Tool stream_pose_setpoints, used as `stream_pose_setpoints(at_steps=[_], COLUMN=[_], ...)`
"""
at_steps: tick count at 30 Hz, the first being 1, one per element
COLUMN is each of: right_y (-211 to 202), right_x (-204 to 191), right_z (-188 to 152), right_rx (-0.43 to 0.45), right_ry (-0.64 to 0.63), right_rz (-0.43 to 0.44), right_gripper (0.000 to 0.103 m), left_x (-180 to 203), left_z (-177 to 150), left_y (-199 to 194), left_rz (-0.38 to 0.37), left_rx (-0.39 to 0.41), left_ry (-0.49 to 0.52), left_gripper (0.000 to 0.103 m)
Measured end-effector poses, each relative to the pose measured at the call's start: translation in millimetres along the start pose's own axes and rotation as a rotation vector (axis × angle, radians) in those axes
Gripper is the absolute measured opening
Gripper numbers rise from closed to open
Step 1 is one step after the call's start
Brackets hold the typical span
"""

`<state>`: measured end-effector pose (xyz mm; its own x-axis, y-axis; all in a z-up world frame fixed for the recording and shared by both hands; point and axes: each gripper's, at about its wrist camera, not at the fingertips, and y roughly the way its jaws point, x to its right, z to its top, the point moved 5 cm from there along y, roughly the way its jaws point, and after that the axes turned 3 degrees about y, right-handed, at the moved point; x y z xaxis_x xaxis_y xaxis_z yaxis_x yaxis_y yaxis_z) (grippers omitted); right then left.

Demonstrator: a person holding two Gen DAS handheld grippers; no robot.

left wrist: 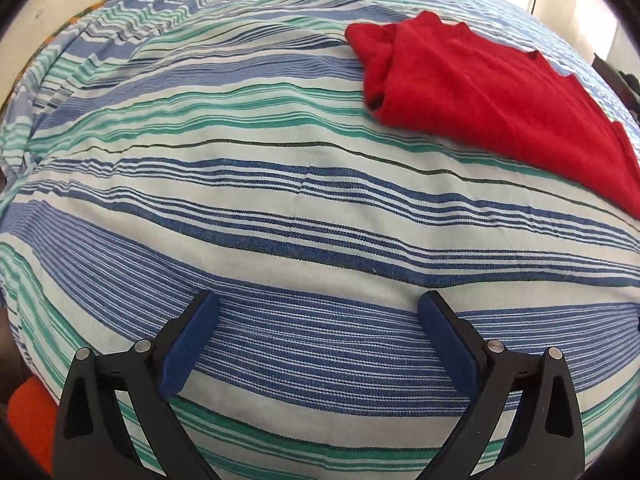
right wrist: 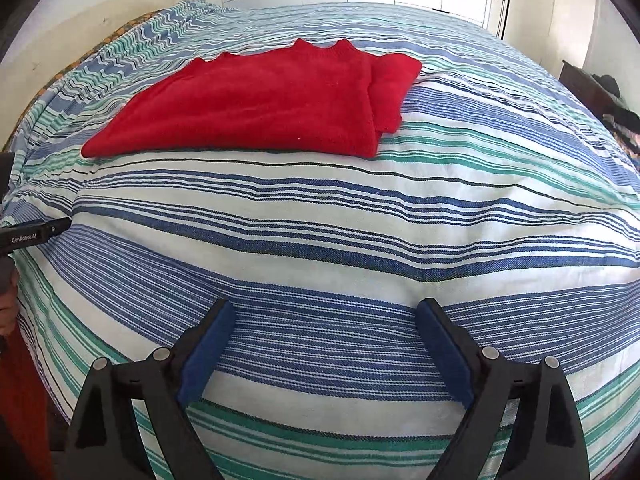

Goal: Fold small clothes
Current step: 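Move the left tool to the side edge of the folded sweater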

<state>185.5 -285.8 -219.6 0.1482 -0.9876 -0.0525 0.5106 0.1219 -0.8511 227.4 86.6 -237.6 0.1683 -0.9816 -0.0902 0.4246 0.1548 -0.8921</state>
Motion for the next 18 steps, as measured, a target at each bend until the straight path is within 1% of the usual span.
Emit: stream_pose_setpoints(at_steps=[2, 5, 12, 14, 15, 16, 17, 18], right_y=[4, 7, 7, 7, 7, 6, 6, 6], right_x=[0, 1, 2, 2, 2, 2, 2, 2], right_z=[1, 2, -2, -2, -3, -3, -3, -3], right_rx=[-0.004, 0.007, 0.035, 0.039, 0.04, 0.04, 0.041, 0.043], right_ry=[0.002, -0.002, -0.004, -0.005, -0.006, -0.005, -0.005, -0.005], right_rz=[0.002, 0.011, 0.008, 0.008, 0.009, 0.009, 0.01, 0.012], right_gripper=[0.097, 0.101, 0.101, 0.101, 0.101, 0.101, 0.101, 0.101], left_x=[-1, 0, 1, 0, -1, -3, -7, -11], left_z=[0, -1, -2, -2, 0, 2, 7, 14], left_y=[0, 0, 1, 0, -4, -10, -19, -28], left_rz=[-0.002, -0.001, 0.003, -0.006, -0.017, -0.039, -0.091, -0.167], left_rx=[0.001, 0.005, 0.016, 0.0, -0.026, -0.056, -0.068, -0.062], left_ry=[0.002, 0.006, 0.011, 0.019, 0.02, 0.009, -0.023, -0.065], left_gripper=[0.101, 0.101, 0.101, 0.101, 0.101, 0.096, 0.091, 0.086])
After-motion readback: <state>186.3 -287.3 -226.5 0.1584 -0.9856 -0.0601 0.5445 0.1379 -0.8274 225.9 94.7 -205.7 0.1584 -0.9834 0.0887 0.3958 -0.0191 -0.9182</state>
